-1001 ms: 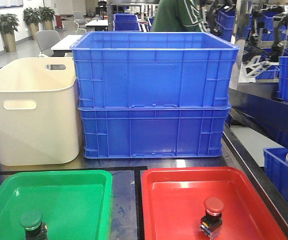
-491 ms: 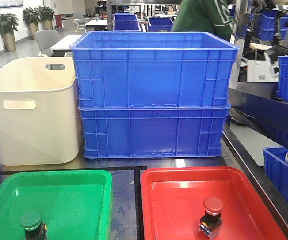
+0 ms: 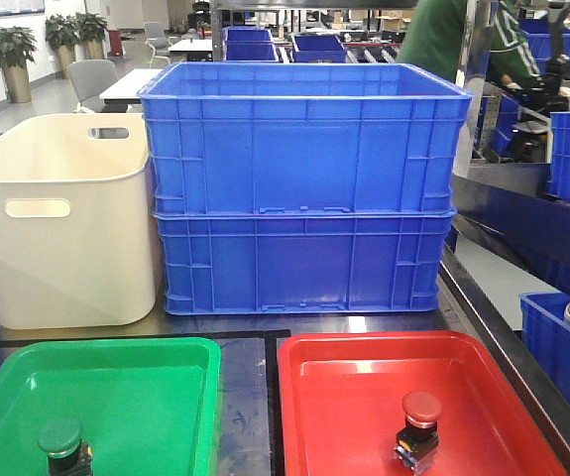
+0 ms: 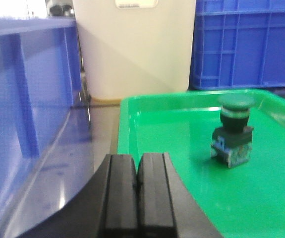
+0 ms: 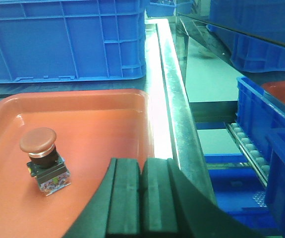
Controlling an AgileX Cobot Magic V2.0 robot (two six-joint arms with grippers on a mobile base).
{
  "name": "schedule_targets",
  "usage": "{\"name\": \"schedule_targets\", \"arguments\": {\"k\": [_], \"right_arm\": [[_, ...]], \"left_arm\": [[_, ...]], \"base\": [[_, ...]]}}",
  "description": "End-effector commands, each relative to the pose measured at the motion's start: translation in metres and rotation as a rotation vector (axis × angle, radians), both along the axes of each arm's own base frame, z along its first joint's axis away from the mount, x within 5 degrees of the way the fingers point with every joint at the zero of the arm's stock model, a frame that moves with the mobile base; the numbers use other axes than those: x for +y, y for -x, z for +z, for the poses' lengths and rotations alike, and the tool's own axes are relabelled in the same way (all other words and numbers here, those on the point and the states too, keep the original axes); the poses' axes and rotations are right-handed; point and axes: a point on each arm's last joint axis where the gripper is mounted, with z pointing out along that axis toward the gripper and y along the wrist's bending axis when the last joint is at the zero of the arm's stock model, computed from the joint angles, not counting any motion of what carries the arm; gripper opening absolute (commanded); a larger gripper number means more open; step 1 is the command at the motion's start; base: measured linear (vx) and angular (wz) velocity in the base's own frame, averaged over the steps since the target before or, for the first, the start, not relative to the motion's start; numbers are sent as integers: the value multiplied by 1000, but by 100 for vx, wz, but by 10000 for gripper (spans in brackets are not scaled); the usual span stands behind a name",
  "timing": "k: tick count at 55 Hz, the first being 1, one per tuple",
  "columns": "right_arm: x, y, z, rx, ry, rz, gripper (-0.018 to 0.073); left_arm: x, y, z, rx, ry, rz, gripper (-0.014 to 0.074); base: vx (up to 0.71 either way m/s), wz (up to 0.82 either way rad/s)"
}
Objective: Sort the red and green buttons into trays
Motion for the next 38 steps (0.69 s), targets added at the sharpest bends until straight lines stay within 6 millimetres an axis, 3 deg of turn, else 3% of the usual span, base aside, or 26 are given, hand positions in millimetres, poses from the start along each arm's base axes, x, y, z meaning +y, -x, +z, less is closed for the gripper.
{"name": "schedule_targets", "arguments": {"k": [1, 38], "right_arm": [[3, -2, 15, -88, 8, 34, -8], [3, -2, 15, -88, 8, 34, -8]], "left_arm": [[-1, 2, 13, -82, -12, -10, -6], [-1, 2, 12, -71, -16, -9, -6]], "base": [[0, -1], [0, 0]]}}
